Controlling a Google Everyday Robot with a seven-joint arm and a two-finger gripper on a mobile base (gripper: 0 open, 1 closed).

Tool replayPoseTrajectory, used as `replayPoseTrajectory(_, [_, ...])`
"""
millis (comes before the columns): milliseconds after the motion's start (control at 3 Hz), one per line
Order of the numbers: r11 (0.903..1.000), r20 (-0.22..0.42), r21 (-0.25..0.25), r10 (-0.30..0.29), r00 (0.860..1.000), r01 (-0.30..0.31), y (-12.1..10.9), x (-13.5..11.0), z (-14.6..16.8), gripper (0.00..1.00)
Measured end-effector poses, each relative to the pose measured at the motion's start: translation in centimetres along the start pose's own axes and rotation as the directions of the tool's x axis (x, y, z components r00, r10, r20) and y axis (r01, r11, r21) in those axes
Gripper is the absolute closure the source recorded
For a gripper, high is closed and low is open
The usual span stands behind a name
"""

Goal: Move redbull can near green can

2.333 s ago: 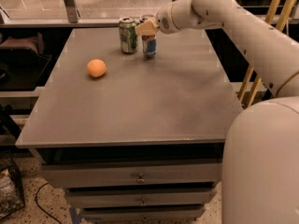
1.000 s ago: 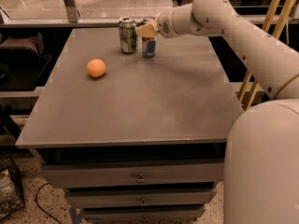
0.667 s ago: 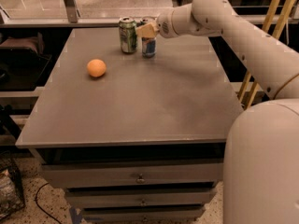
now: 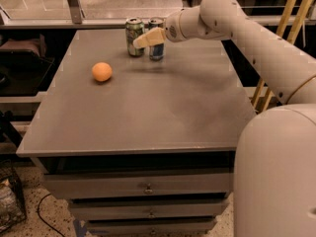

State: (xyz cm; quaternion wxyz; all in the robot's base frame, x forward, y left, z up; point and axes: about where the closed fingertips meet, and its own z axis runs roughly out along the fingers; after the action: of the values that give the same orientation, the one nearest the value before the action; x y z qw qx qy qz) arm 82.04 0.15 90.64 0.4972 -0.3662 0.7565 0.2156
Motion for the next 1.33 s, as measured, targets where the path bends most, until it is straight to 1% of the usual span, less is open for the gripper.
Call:
replayPoseTrajectory(333, [1.0000,0.000,-0.001,0.000,1.000,0.000,0.0,0.0,0.0,0.00])
replayPoseTrajectory(667, [0.9999,-0.022,0.009,-0.008,1.000,0.008,-0.2,0.7,-1.8,0.00])
replayPoseTrajectory(1000, [0.9994,-0.036,0.035,-0.005,0.999,0.007,-0.5,1.7,-4.5,0.00])
replayPoseTrajectory(1333, [0.9977,-0.031,0.068,0.010,0.999,-0.008,-0.6,2.8,-6.8,0.00])
